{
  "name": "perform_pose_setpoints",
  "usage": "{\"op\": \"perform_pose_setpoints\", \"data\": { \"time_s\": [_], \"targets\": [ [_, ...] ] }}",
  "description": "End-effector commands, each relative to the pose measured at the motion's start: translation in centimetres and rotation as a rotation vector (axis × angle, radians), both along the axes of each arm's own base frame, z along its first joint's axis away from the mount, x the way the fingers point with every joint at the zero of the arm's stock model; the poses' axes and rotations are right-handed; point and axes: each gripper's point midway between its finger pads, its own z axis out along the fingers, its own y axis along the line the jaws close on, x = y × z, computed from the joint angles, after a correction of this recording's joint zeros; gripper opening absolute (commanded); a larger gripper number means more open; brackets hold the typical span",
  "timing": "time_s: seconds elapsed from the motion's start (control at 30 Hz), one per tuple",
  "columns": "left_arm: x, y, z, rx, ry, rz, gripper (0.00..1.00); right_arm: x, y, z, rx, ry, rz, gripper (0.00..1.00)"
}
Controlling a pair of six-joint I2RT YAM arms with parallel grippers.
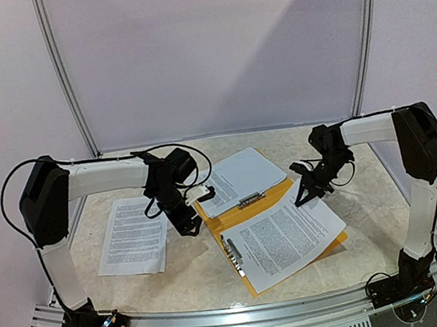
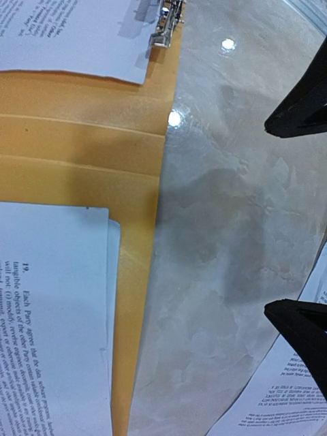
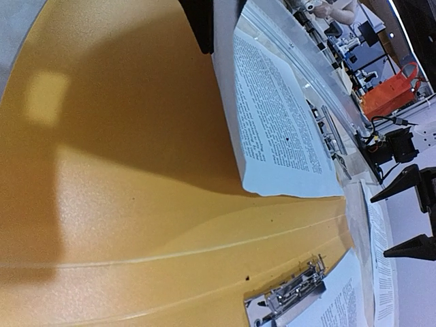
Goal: Put the files into the folder
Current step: Place the file in the spring clip on the folder.
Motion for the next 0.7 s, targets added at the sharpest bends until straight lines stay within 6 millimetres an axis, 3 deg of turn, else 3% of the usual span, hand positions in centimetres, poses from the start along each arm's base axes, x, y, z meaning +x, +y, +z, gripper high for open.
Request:
{"op": "perform_pose_setpoints", "data": {
  "time_s": [0.0,0.4,0.67],
  "targets": [
    [-0.51,-0.47,-0.15,0.007,0.004,-0.025,0.84,1.08,0.7,0.51,0.049,-0.023,-0.003,0.0],
    [-0.58,-0.39,-0.18,0.008,0.005,-0.025,0.84,1.92,1.17,0.98,0.07,-0.031,-0.03,0.0],
    [-0.54,-0.39,-0.17,0.009,0.003,-0.027,0.84,1.12,0.94,0.96,0.069,-0.019,-0.029,0.0]
  ]
}}
